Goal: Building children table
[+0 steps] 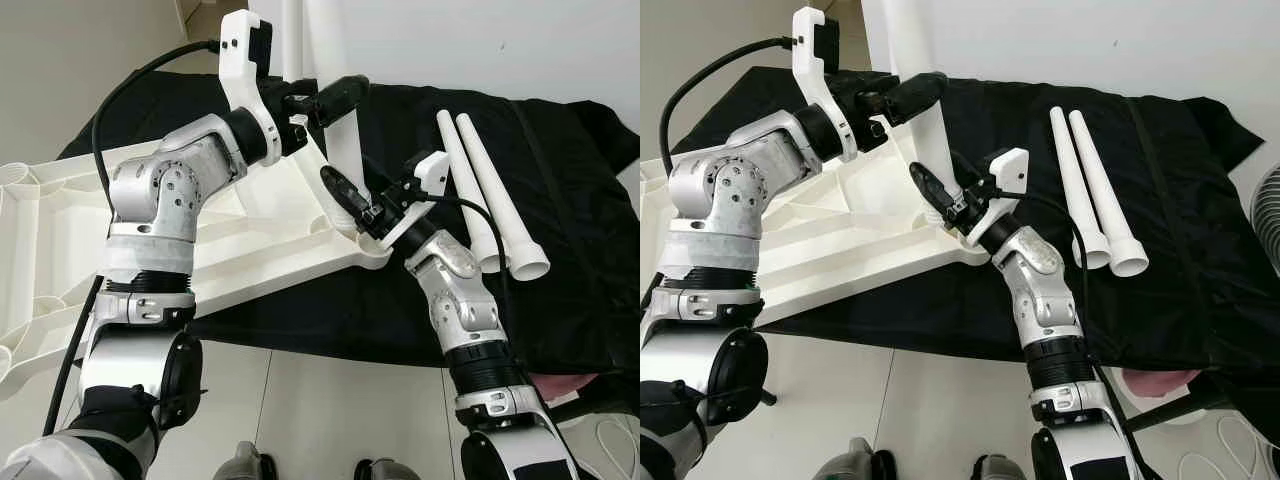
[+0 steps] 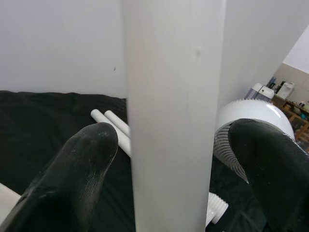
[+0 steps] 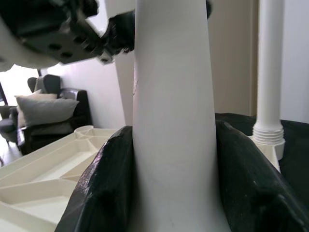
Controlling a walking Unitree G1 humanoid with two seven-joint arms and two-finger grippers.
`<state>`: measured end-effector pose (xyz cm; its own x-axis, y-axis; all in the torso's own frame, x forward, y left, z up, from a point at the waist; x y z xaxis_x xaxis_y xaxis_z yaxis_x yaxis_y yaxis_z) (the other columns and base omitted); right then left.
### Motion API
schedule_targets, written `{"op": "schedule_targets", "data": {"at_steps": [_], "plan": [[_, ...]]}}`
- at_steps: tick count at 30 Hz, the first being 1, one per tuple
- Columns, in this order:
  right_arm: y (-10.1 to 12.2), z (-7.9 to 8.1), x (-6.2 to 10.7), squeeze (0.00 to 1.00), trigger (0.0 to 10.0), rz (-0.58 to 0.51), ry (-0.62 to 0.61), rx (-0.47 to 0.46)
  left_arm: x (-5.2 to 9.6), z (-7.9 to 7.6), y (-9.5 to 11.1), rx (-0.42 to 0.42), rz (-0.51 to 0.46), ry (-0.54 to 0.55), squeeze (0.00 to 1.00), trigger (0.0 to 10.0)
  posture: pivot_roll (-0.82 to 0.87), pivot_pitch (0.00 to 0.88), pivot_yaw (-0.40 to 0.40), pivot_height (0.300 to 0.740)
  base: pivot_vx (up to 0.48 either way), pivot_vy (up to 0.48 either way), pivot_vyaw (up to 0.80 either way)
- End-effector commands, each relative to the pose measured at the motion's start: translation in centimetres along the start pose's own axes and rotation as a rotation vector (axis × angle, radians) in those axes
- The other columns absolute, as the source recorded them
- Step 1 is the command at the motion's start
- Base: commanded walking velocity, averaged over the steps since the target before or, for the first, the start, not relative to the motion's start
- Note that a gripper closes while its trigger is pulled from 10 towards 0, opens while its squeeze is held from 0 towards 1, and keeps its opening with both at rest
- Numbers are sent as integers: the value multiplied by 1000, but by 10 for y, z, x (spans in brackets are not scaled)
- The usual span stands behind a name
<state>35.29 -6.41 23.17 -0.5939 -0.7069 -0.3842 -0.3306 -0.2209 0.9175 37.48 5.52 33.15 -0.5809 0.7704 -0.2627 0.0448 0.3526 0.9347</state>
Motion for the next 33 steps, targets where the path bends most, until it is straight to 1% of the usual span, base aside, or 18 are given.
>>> {"op": "schedule_targets", "data": {"at_steps": [1, 2, 3, 4, 5, 6, 7, 8, 22, 23, 24, 25, 27, 29, 30, 31, 32, 33], "plan": [[3, 5, 1, 0, 10000, -2, 35, 27, 0, -11, 7, -10, -3, -125, 0, 10000, -109, 20, 48, 740, 0, 0, 0], [1, 6, 3, 0, 10000, 8, 43, 35, 1, -10, 10, -8, -7, -120, 0, 10000, -102, 24, 45, 740, 0, 0, 0], [-1, 7, 5, 0, 10000, 18, 49, 38, 2, -9, 13, -7, -9, -118, 0, 8235, -102, 24, 45, 740, 0, 0, 0], [-1, 7, 5, 0, 10000, 18, 49, 38, 2, -9, 13, -7, -9, -118, 0, 8235, -102, 24, 45, 740, 0, 0, 0], [-3, 8, 7, 0, 10000, 28, 57, 43, 2, -10, 15, -13, -10, -123, 0, 6392, -102, 24, 45, 740, 0, 0, 0], [-5, 8, 8, 0, 10000, 34, 62, 46, 3, -11, 17, -14, -9, -129, 0, 3961, -101, 26, 48, 740, 0, 0, 0], [-5, 8, 8, 0, 10000, 34, 62, 46, 3, -11, 17, -14, -9, -129, 0, 3961, -101, 26, 48, 740, 0, 0, 0], [-5, 8, 9, 0, 10000, 39, 66, 50, 3, -12, 19, -27, -10, -135, 0, 0, -101, 26, 48, 740, 0, 0, 0], [-5, 2, 8, 0, 10000, 58, 49, 73, 2, -14, 23, -70, -16, -132, 0, 0, -92, 46, 51, 740, 0, 0, 0], [-5, 2, 7, 251, 10000, 59, 46, 75, 2, -18, 19, -99, 2, -143, 0, 4039, -88, 49, 49, 740, 0, 0, 0], [-5, 1, 6, 251, 10000, 59, 44, 76, 2, -20, 17, -118, 16, -152, 0, 4039, -88, 49, 49, 740, 0, 0, 0], [-5, 0, 6, 1000, 10000, 59, 39, 80, 1, -22, 16, -134, 24, -149, 0, 10000, -87, 53, 49, 740, 0, 0, 0], [-4, 0, 5, 1000, 10000, 58, 34, 82, 0, -22, 16, -143, 27, -145, 0, 10000, -87, 53, 49, 740, 0, 0, 0], [-3, -2, 3, 1000, 10000, 66, 13, 90, -1, -27, 16, -224, 35, -131, 0, 10000, -86, 59, 51, 740, 0, 0, 0], [-2, -4, 2, 1000, 10000, 71, -1, 97, -2, -28, 16, -253, 37, -126, 0, 10000, -86, 59, 51, 740, 0, 0, 0], [-2, -4, 2, 1000, 10000, 71, -1, 97, -2, -28, 16, -253, 37, -126, 0, 10000, -86, 59, 51, 740, 0, 0, 0], [-3, -5, 1, 1000, 10000, 91, -11, 109, -3, -30, 17, -292, 38, -122, 0, 10000, -86, 64, 53, 740, 0, 0, 0], [-6, -7, -2, 0, 10000, 130, -24, 157, -4, -33, 17, -333, 35, -113, 0, 10000, -86, 64, 53, 740, 0, 0, 0]]}}
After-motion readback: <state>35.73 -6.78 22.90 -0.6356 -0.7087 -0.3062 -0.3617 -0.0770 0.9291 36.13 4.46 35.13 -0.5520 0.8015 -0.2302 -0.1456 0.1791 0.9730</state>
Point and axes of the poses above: a point about 5 cm out from each wrist's last joint towards the gripper, its own x axis pointing back from the gripper into the wrist, its own y axis along the axis of the wrist's last joint, z = x × y, the point moved 4 cm from there along -x, pointing out of the wrist towards the gripper, and after that the axes turned 1 degree about x, right-handed, at the moved point
